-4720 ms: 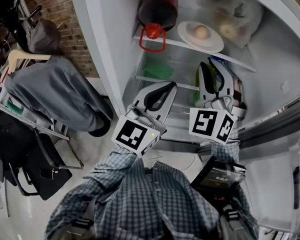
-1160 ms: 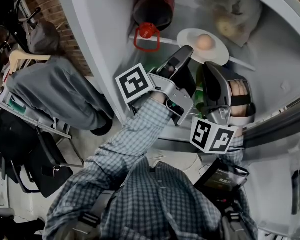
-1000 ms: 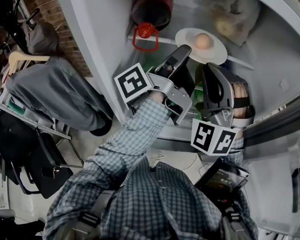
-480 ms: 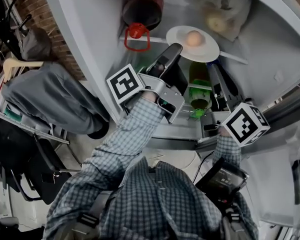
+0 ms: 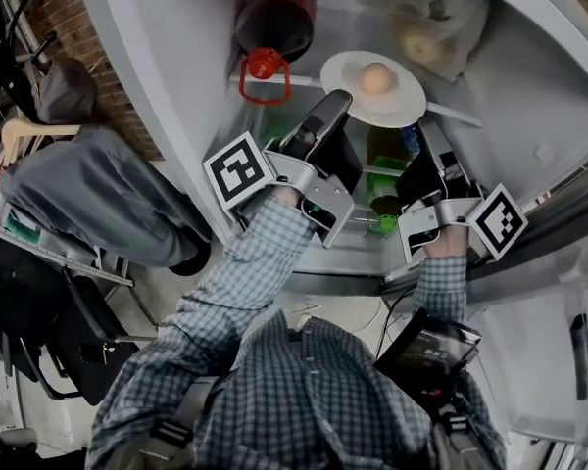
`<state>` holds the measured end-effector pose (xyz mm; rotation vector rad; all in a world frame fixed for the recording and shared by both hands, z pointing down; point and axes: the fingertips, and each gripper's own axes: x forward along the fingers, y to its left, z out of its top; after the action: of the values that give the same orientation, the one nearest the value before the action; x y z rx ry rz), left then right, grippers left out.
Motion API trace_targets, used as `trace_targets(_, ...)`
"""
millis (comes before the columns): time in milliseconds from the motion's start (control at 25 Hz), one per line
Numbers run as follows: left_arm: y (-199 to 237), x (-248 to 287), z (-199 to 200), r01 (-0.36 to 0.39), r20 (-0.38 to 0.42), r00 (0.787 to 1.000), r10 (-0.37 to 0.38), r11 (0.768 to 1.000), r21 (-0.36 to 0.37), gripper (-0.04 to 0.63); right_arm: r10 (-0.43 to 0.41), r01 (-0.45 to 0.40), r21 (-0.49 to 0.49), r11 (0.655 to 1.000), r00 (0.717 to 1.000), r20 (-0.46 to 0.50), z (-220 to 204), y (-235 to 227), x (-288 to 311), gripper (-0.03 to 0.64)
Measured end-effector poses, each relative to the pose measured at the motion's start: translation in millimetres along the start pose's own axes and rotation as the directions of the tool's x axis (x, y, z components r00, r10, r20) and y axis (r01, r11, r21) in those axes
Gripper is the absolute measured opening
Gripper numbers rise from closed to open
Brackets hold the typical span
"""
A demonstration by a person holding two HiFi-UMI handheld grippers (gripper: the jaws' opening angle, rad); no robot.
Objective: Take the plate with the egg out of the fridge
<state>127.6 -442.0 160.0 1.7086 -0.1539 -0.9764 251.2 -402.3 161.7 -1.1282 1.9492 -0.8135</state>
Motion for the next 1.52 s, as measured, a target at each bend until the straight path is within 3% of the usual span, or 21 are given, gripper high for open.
trace_targets(80, 2.5, -2.1, -0.6, -0.003, 0.000, 1.000, 0.003, 1.000, 0.004, 0.092, 0.016, -0.016, 0.036, 0.999, 1.000, 0.009, 0.9, -1.6, 0.7, 0.092)
trace_targets(880, 0.3, -6.0, -3.9, -0.004, -0.013, 1.000, 0.005, 1.000, 0.017, 0.087, 0.028, -0.028, 0.021, 0.999, 1.000, -0.011, 1.2, 9.3, 11.7, 0.083)
trace_targets(1240, -6.7, -18.1, -2.1, -0.004, -0.011, 1.000, 0.004, 0.999, 0.036, 0.081, 0.033, -0.033, 0.011, 0.999, 0.999, -0.034, -10.3, 14.0, 9.4, 0.083)
trace_targets(1520, -14.1, -46.5, -6.7, -0.003, -0.020, 1.000, 0.003, 1.000, 0.008, 0.077, 0.018, -0.018, -0.001, 1.000, 0.999, -0.033, -34.7, 26.0, -7.6, 0.083)
